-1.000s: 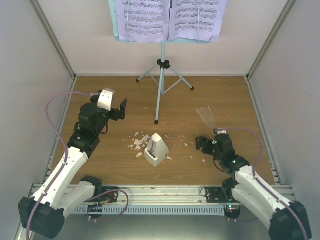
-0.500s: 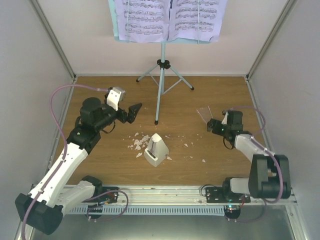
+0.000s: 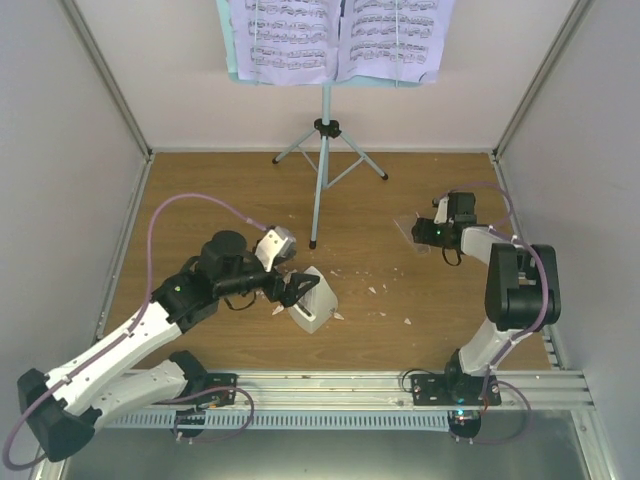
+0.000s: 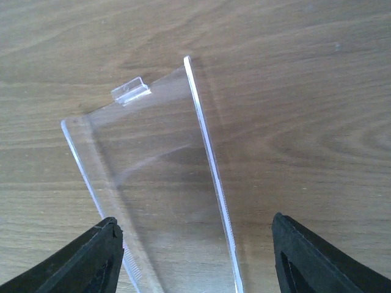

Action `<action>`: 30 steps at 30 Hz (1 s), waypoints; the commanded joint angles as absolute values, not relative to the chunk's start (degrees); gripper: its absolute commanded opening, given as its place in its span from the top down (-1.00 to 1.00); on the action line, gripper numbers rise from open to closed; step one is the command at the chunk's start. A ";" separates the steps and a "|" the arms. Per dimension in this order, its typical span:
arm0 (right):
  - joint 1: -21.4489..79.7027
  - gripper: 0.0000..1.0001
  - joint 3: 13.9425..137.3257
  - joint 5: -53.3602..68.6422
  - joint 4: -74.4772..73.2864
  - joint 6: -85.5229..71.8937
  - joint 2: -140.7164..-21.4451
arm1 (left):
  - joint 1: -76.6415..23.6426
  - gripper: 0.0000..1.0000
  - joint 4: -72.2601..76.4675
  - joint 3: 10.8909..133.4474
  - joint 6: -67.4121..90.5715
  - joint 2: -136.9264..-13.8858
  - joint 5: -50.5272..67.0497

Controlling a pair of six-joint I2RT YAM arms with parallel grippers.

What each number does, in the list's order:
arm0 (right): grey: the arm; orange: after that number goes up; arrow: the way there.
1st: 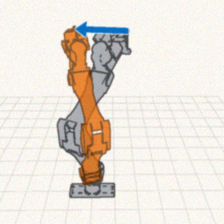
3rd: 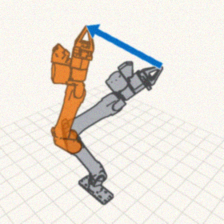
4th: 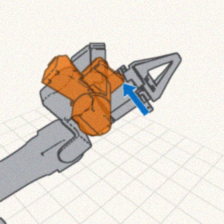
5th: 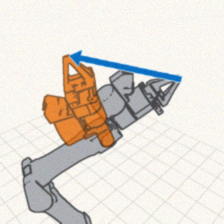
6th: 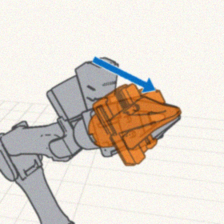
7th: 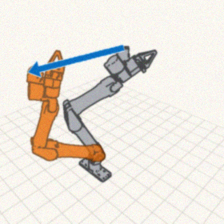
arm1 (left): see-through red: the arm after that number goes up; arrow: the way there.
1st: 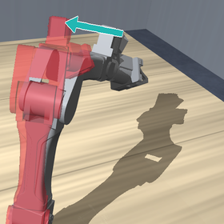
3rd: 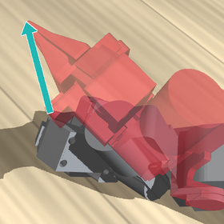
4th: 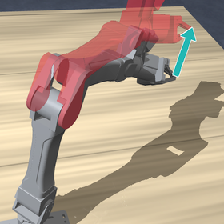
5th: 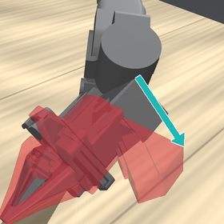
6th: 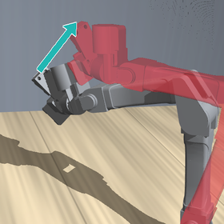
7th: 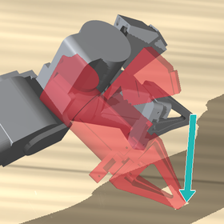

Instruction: Pack up the instrument practice props

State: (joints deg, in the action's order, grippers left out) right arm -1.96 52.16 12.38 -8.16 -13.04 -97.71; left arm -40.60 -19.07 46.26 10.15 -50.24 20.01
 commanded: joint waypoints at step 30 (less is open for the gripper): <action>-2.39 0.99 48.90 12.15 -7.23 -11.70 -96.38 | -49.52 -0.36 -13.86 45.50 4.93 -63.31 9.60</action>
